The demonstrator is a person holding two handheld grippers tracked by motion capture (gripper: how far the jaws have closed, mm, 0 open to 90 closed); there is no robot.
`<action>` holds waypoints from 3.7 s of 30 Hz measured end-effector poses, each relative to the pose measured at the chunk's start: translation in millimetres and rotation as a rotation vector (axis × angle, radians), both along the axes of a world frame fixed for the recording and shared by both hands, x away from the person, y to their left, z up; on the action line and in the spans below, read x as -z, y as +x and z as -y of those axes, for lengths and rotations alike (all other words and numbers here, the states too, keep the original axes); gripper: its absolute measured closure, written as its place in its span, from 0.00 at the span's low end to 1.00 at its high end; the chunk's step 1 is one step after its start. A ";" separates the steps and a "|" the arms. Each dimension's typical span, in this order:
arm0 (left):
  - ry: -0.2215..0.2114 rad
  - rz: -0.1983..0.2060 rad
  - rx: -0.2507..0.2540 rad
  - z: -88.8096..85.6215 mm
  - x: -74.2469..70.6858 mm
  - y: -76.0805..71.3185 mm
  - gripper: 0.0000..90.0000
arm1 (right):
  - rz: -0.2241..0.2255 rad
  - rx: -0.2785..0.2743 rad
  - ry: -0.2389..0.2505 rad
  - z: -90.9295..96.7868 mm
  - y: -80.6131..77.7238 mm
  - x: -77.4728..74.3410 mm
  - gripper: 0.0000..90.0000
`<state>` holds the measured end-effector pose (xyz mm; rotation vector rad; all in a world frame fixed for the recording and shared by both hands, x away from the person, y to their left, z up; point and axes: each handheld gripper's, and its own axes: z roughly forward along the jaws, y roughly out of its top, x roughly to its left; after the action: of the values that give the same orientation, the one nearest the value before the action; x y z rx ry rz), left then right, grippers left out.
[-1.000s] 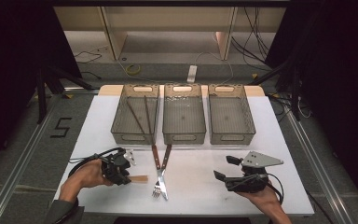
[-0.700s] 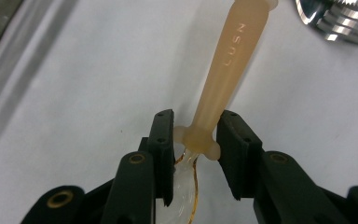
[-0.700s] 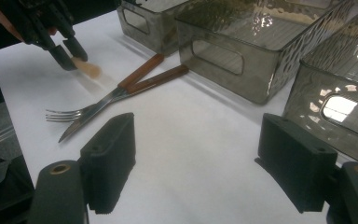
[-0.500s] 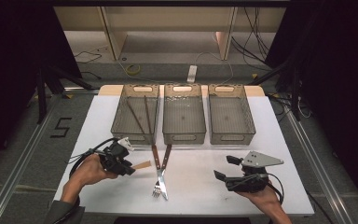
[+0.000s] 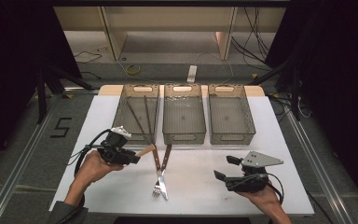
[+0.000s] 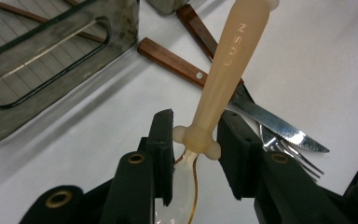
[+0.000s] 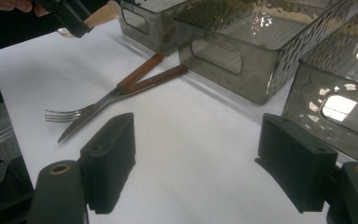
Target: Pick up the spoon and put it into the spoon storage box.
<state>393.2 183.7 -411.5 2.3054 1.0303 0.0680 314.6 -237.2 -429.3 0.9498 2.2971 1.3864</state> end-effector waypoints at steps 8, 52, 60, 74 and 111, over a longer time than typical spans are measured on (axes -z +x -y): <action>-0.042 0.032 -0.013 8.7 -6.7 -2.1 0.74 | 0.002 0.002 0.001 -0.1 0.0 -0.1 0.31; -0.239 0.176 -0.108 48.0 -43.4 41.0 0.74 | -0.009 0.023 0.009 -1.1 2.1 2.3 0.31; -0.269 0.153 -0.139 57.7 -46.3 70.9 0.74 | -0.008 0.021 0.013 0.1 3.0 2.6 0.31; -0.267 0.164 -0.124 96.0 -49.4 93.8 0.74 | -0.009 0.018 0.015 0.5 2.6 2.1 0.31; -0.241 0.091 -0.215 123.5 -17.9 131.8 0.71 | -0.011 0.008 0.011 -0.1 3.1 3.1 0.31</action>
<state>525.0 60.3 -393.6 1.9529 1.1687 0.1267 317.7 -237.2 -432.4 0.9712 2.2931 1.3951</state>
